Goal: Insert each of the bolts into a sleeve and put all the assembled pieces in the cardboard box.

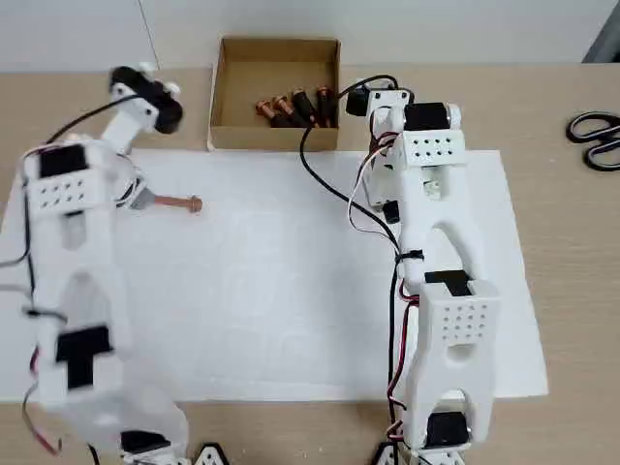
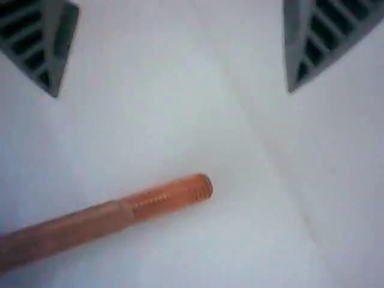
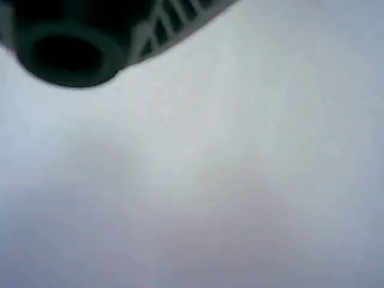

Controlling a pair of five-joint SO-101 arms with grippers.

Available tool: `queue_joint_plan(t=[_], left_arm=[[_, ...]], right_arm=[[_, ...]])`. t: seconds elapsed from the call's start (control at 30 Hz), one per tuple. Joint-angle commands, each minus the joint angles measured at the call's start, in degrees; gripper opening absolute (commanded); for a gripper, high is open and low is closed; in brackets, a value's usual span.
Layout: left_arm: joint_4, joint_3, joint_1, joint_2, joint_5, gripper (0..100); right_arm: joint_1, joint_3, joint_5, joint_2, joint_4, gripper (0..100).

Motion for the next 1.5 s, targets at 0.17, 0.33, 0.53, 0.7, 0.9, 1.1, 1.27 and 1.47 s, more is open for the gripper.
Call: queue_joint_plan(t=[0.17,0.33,0.53,0.7,0.9,1.1,1.27,1.47], left_arm=[[1.0,-21.2,2.7,22.4,-2.9,23],[5.4,-31.6,4.3,31.0,-2.9,23],[8.9,-39.4,4.8,38.5,-2.9,23],[15.7,-47.9,4.7,39.1,-2.9,23],[25.6,-62.4,4.7,39.2,-2.7,23],[30.6,-67.6,4.7,39.7,-2.7,23],[28.4,-60.7,5.6,39.7,-3.0,23],[25.3,-54.7,6.9,39.7,-4.6,23]], right_arm=[[0.6,-0.3,0.7,-4.4,0.7,0.3],[0.6,-0.3,0.8,-4.4,0.7,0.3],[0.6,-0.3,0.8,-4.4,0.5,0.3],[0.3,-0.3,0.8,-4.4,0.3,0.3],[0.3,-0.3,0.8,-4.4,0.2,0.3],[0.2,-0.3,0.8,-4.4,0.4,0.3],[0.2,-0.3,0.8,-4.4,0.5,0.3],[0.2,-0.3,0.8,-4.4,0.5,0.3]])
